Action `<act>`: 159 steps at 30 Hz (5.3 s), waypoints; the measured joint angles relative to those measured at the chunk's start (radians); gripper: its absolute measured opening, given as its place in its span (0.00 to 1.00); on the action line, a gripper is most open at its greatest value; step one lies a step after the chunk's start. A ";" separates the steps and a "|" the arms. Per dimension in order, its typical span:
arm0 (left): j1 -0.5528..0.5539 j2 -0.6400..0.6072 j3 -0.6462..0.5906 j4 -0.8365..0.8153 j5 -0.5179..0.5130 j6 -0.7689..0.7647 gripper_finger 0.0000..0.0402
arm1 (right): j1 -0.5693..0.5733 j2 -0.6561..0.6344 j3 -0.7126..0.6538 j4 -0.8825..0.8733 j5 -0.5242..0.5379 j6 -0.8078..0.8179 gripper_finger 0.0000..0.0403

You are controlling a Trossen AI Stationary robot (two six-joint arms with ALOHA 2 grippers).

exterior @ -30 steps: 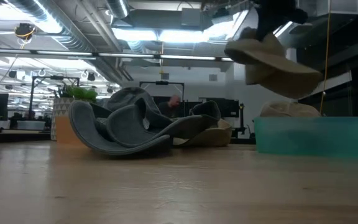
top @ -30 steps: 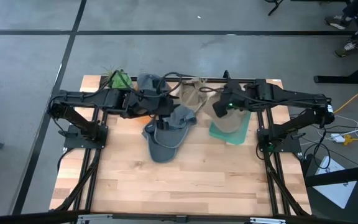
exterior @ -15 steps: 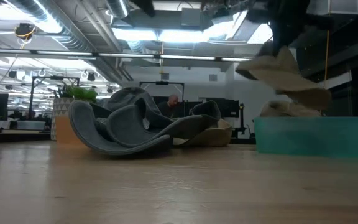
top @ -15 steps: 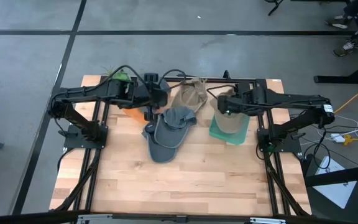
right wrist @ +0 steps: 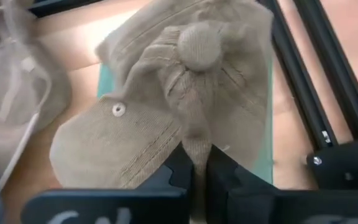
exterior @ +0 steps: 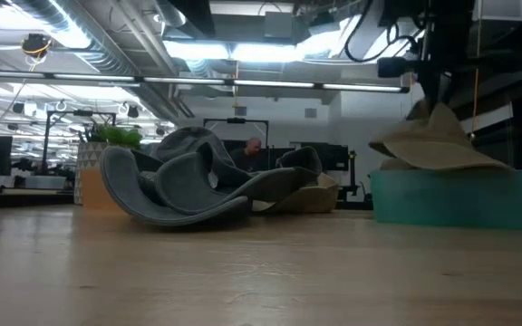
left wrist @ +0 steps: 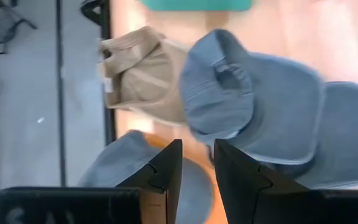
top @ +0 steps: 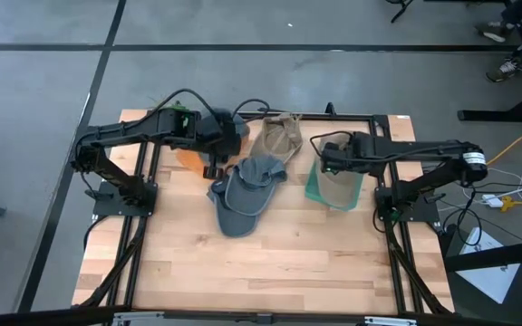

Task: Pick & Place hat
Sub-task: Put the brown cap into the blue bin, then put the gray cap into the orange bin

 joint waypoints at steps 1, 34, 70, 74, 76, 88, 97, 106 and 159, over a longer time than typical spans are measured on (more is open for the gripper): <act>0.002 0.000 0.000 0.000 0.018 0.000 0.22 | -0.008 0.004 -0.002 0.000 0.000 0.002 0.04; 0.044 0.000 0.000 -0.049 0.056 0.004 0.22 | -0.204 0.013 -0.010 0.025 0.008 -0.134 0.44; 0.065 0.000 0.000 0.022 0.075 -0.474 0.21 | -0.051 0.013 -0.035 0.704 -0.292 -1.236 0.61; 0.048 0.000 0.000 0.022 0.075 -0.485 0.21 | -0.030 0.013 -0.134 0.897 -0.368 -1.317 0.61; 0.041 0.000 0.000 0.022 0.075 -0.485 0.21 | -0.028 0.013 -0.177 0.971 -0.370 -1.315 0.61; 0.027 0.001 0.000 0.024 0.060 -0.510 0.21 | -0.017 0.014 -0.298 1.104 -0.410 -1.290 0.61; 0.027 0.001 0.000 0.063 0.060 -0.523 0.21 | -0.016 0.101 -0.304 1.202 -0.368 -1.314 0.61; 0.027 0.001 0.000 0.081 0.056 -0.523 0.20 | -0.053 0.180 -0.304 1.304 -0.337 -1.313 0.61; 0.026 -0.116 0.000 0.490 0.376 0.095 0.21 | -0.092 -0.249 0.164 1.116 -0.684 -2.025 0.02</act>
